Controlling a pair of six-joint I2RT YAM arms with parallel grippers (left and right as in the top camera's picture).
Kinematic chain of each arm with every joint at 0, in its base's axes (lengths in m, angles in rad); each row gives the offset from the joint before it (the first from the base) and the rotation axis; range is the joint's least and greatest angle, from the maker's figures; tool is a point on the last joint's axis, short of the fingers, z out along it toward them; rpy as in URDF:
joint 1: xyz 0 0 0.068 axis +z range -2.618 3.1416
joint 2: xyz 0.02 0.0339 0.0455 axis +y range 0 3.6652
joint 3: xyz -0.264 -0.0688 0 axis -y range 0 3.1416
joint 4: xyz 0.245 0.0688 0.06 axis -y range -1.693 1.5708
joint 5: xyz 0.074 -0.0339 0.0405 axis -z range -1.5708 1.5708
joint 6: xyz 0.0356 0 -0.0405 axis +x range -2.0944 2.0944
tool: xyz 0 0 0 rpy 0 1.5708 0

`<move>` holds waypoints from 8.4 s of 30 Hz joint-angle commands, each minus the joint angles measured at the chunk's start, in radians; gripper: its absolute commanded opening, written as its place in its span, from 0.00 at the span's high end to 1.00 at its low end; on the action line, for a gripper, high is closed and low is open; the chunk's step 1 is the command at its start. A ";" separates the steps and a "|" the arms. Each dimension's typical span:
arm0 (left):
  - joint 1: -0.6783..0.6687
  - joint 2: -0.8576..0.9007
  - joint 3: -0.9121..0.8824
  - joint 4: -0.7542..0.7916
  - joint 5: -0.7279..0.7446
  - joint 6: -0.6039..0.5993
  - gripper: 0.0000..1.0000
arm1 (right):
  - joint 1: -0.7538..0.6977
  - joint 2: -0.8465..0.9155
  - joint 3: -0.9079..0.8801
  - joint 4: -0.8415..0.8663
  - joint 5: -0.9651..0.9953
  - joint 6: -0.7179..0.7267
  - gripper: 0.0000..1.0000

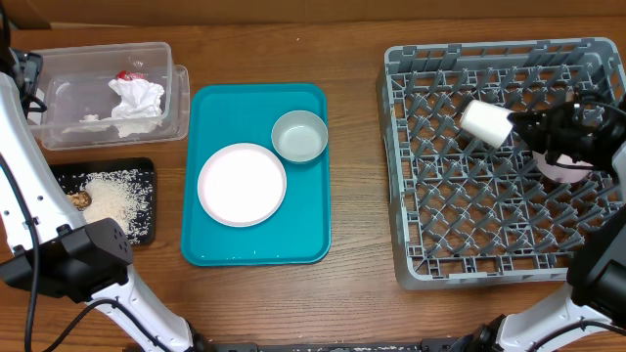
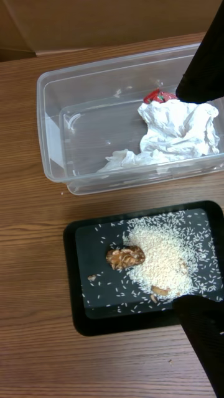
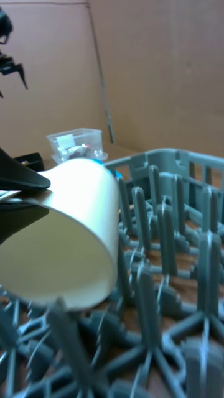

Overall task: Sort waste into correct bins and load items into the dishwasher
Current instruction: 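Turn the white cup upside down and set it in the rack, then release the cup and raise the right gripper above the rack, then move the right gripper left to the small white bowl on the teal tray, then grasp the white bowl and carry it right over the rack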

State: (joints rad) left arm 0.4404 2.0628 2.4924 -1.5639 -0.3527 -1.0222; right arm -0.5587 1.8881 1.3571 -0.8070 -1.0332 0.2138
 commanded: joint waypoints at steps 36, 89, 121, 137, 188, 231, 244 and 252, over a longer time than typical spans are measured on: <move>-0.002 0.005 -0.004 -0.001 -0.020 -0.010 0.00 | 0.456 -0.109 0.161 -0.080 1.069 0.154 0.96; -0.002 0.005 -0.004 -0.001 -0.020 -0.010 0.00 | 0.447 -0.031 0.253 -0.393 1.329 0.276 0.96; -0.002 0.005 -0.004 -0.001 -0.020 -0.010 0.00 | 0.439 -0.018 0.271 -0.317 1.227 0.224 0.96; -0.002 0.005 -0.004 -0.001 -0.020 -0.010 0.00 | 0.439 -0.016 0.280 -0.445 1.346 0.280 0.96; -0.002 0.005 -0.004 -0.001 -0.020 -0.010 0.00 | 1.361 0.347 0.364 0.149 1.250 0.040 0.35; -0.002 0.005 -0.004 -0.001 -0.019 -0.010 0.00 | 1.159 0.205 0.930 -0.438 1.336 0.185 0.96; -0.002 0.005 -0.004 -0.001 -0.019 -0.010 0.00 | 0.462 -0.081 0.940 -0.840 0.874 0.178 0.96; -0.002 0.005 -0.004 -0.001 -0.020 -0.010 0.00 | 0.272 -0.264 0.801 -0.885 0.731 0.034 0.96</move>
State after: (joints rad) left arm 0.4404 2.0628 2.4924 -1.5639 -0.3523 -1.0222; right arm -0.2607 1.7294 2.2189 -1.6936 -0.1890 0.3248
